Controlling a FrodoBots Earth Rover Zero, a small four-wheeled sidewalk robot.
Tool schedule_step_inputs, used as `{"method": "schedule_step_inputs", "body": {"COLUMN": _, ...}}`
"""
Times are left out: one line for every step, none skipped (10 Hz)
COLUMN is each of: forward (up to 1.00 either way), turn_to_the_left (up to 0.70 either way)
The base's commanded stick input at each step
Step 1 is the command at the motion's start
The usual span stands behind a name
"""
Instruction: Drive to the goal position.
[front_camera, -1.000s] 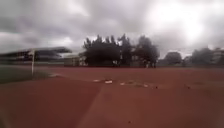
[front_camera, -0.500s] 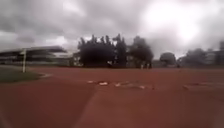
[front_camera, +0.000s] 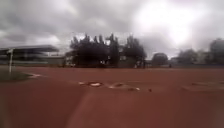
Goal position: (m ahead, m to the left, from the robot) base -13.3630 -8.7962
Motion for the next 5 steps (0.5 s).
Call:
{"method": "schedule_step_inputs", "body": {"forward": 0.66, "turn_to_the_left": -0.33}}
{"method": "schedule_step_inputs", "body": {"forward": 0.66, "turn_to_the_left": -0.33}}
{"method": "schedule_step_inputs", "body": {"forward": 0.66, "turn_to_the_left": -0.33}}
{"method": "schedule_step_inputs", "body": {"forward": 0.66, "turn_to_the_left": -0.33}}
{"method": "schedule_step_inputs", "body": {"forward": 0.66, "turn_to_the_left": -0.33}}
